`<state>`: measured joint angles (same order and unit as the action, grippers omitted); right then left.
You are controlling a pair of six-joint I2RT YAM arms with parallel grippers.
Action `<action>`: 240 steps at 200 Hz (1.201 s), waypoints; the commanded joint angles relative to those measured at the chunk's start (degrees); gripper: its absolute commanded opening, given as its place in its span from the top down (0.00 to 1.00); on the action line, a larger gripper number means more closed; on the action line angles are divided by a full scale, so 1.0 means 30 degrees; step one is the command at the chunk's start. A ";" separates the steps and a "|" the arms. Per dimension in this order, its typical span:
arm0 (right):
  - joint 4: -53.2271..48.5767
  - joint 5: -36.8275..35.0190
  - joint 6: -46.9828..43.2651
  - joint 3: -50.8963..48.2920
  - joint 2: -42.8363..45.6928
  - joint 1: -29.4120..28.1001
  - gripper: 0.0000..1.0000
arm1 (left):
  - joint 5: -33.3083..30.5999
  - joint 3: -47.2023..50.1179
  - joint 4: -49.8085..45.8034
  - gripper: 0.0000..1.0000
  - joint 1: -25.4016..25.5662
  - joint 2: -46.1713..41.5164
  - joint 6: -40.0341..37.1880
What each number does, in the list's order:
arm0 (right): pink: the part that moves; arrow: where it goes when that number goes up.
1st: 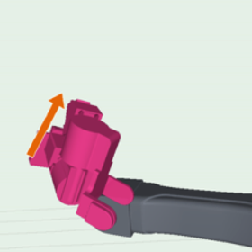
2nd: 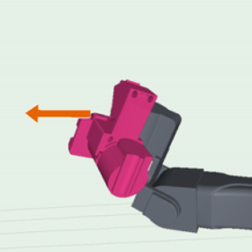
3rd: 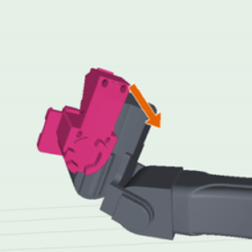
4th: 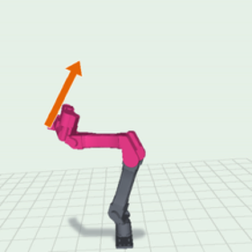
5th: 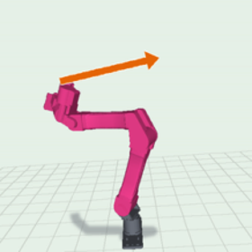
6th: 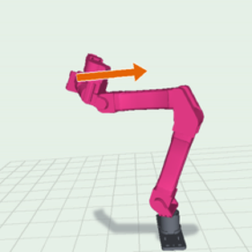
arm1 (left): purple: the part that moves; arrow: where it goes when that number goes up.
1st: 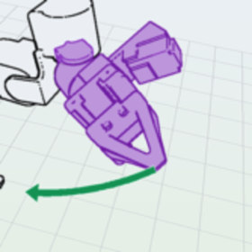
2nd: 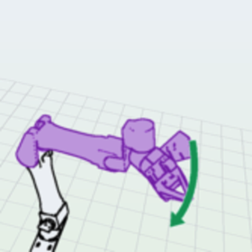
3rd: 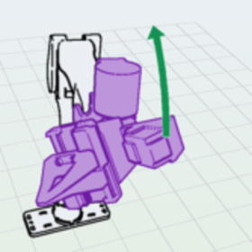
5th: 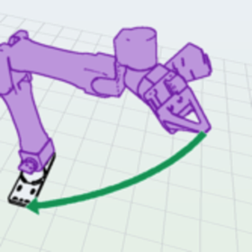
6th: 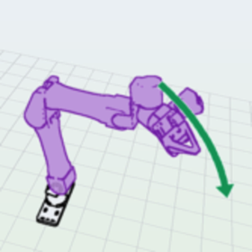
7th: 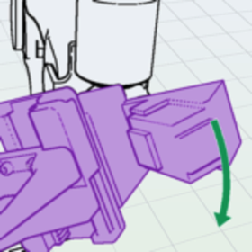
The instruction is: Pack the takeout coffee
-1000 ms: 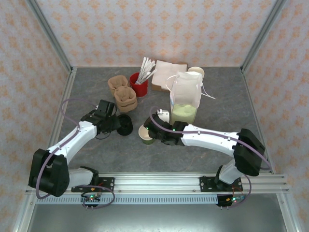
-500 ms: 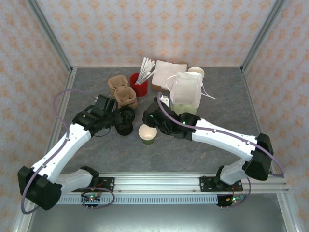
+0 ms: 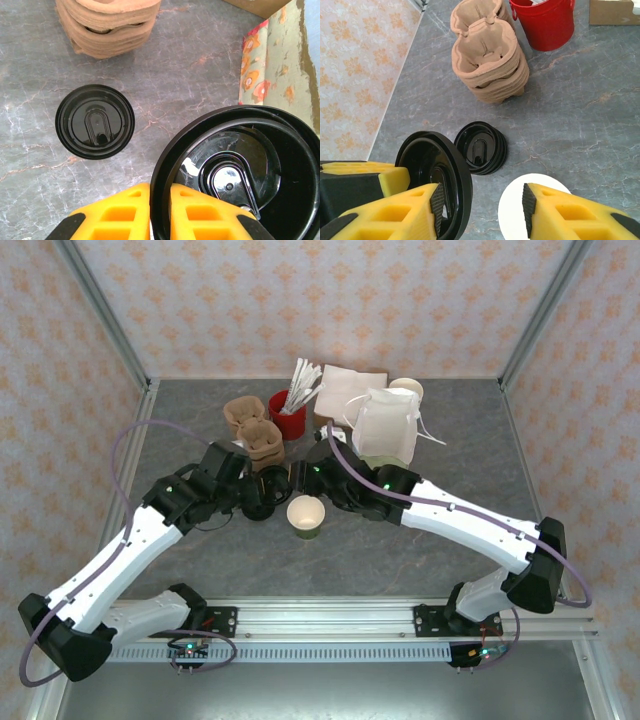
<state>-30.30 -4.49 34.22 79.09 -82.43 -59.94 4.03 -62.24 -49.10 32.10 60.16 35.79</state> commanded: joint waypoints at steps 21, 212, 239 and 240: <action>-0.0915 0.0158 -0.0692 0.0673 -0.0540 0.0038 0.52 | -0.0143 -0.0896 -0.0332 0.85 0.0606 0.0230 0.0345; -0.0359 0.1419 -0.0885 0.0488 -0.0852 0.0030 0.87 | -0.0348 -0.1653 -0.0359 0.85 0.1635 0.0483 0.0558; -0.0305 0.1586 -0.0976 0.0559 -0.0837 0.0047 0.94 | -0.0333 -0.1710 -0.0304 0.85 0.1735 0.0479 0.0559; -0.0302 0.1585 -0.0976 0.0560 -0.0860 0.0038 0.94 | -0.0341 -0.1703 -0.0303 0.85 0.1729 0.0467 0.0554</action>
<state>-32.10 -0.32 31.92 79.75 -85.36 -59.94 3.77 -65.21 -49.80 36.40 61.76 36.64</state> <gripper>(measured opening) 0.090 0.148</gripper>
